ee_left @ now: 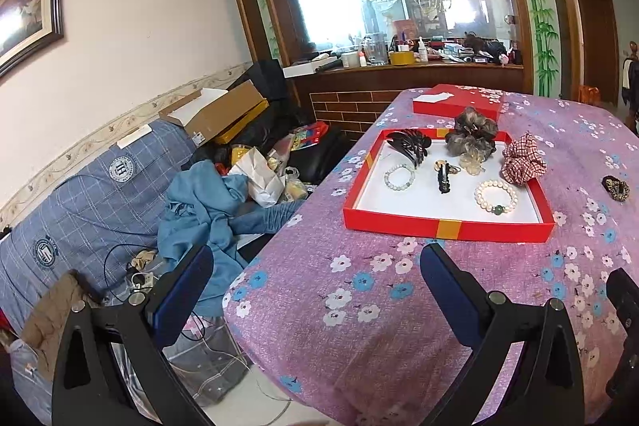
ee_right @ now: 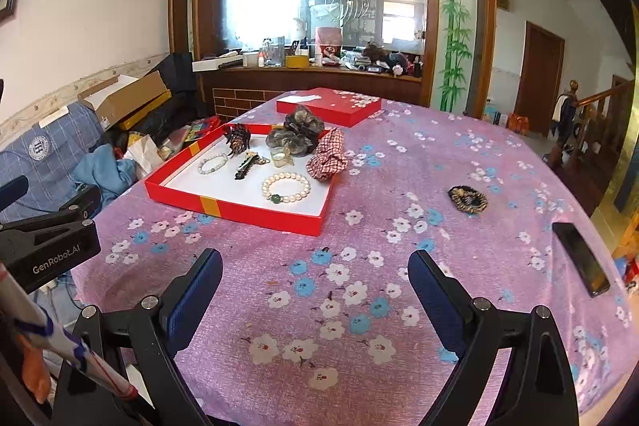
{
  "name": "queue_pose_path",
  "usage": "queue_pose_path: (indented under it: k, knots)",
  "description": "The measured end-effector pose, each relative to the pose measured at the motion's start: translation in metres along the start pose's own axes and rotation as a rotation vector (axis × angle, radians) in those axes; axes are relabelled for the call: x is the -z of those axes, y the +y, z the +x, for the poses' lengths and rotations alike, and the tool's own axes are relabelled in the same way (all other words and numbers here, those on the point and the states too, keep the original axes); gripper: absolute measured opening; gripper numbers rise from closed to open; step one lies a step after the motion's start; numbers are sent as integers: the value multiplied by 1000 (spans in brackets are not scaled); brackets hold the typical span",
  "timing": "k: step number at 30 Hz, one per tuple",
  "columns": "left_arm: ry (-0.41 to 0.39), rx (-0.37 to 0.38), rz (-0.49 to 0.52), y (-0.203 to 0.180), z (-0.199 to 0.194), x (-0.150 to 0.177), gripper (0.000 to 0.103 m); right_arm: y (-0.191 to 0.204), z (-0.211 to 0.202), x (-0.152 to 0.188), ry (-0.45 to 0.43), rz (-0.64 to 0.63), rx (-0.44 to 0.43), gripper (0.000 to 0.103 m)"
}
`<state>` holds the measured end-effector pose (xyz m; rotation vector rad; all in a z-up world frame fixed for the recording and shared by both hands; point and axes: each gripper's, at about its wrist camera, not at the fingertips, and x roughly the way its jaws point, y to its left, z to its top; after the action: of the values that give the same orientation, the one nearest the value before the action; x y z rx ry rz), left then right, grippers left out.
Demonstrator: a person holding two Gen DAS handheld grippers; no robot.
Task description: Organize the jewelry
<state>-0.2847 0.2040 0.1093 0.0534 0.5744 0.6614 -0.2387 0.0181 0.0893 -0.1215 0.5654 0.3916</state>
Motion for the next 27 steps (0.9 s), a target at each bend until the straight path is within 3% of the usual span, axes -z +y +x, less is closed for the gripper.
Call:
queue_pose_path:
  k: [27]
  knots:
    - [28, 41, 7, -6, 2, 5, 103, 18, 3, 1, 34, -84, 49, 98]
